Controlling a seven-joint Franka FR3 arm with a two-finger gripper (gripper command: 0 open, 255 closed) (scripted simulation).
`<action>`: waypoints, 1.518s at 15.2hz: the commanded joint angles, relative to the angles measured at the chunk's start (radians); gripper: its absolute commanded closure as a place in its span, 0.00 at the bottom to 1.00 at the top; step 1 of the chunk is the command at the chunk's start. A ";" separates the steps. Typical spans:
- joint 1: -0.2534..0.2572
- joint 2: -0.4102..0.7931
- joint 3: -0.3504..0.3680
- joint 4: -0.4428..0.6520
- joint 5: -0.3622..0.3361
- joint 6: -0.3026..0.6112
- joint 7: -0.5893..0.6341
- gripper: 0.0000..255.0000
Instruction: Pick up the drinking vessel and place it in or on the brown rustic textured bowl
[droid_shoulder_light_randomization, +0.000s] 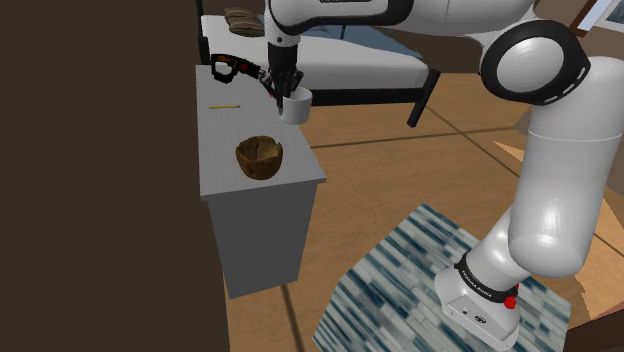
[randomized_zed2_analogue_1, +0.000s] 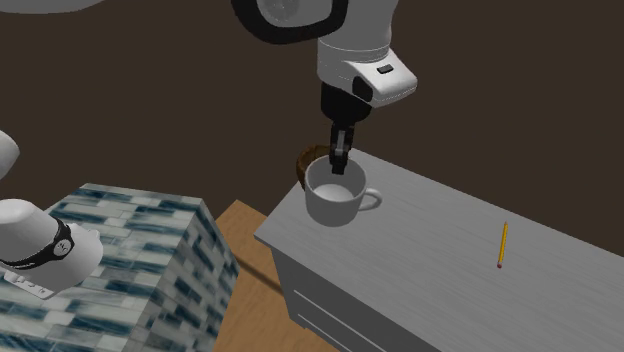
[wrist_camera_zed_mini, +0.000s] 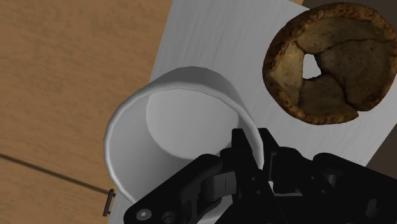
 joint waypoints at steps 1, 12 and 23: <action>0.002 -0.001 0.001 0.024 0.001 -0.026 -0.001 1.00; 0.148 0.102 0.036 0.242 -0.031 -0.152 0.151 1.00; 0.204 0.145 0.046 0.213 -0.044 -0.086 0.222 1.00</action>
